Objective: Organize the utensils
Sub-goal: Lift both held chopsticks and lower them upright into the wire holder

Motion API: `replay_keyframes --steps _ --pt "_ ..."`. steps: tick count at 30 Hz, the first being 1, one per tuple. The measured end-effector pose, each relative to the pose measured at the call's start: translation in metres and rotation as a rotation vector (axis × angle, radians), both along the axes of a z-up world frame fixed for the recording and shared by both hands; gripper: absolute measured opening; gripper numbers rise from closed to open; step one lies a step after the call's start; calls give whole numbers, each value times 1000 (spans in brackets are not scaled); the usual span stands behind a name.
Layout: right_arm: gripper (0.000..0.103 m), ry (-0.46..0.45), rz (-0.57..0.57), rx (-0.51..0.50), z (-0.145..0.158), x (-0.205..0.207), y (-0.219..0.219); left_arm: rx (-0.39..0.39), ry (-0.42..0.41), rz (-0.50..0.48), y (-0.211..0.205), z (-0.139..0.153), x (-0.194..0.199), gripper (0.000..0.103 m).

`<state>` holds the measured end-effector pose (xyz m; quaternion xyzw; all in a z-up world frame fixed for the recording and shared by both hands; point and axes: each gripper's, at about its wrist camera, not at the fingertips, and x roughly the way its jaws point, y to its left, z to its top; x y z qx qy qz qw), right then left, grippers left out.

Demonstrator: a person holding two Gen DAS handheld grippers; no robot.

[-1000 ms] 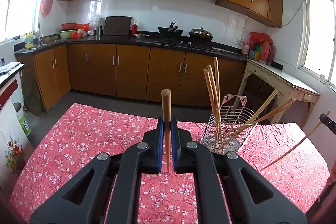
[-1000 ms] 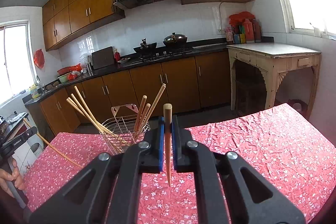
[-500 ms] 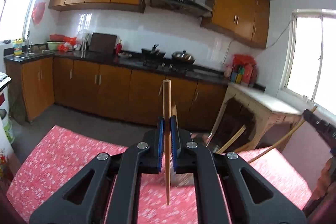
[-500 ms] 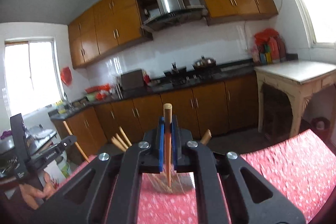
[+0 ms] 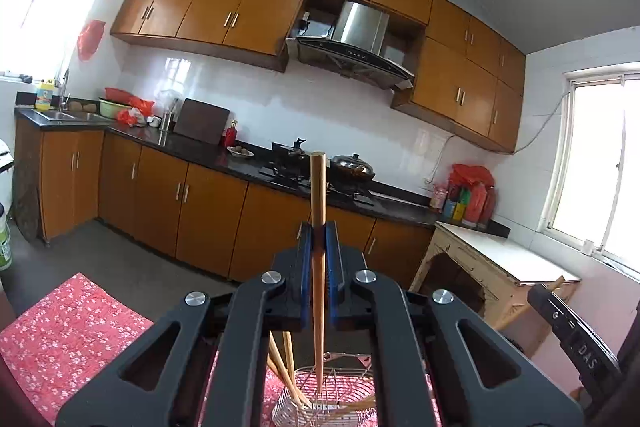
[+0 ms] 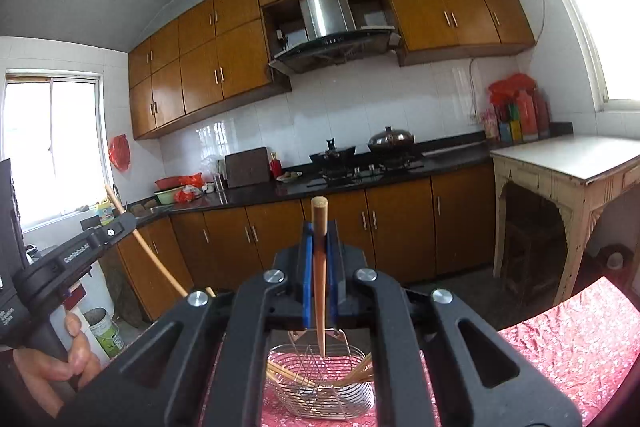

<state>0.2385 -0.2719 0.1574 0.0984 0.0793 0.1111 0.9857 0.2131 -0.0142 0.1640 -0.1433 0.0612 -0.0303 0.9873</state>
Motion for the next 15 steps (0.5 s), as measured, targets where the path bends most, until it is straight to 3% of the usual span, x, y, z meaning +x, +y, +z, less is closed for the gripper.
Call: replay_keyframes --steps 15 --pt "7 111 53 48 -39 39 0 2 85 -22 -11 -46 29 7"
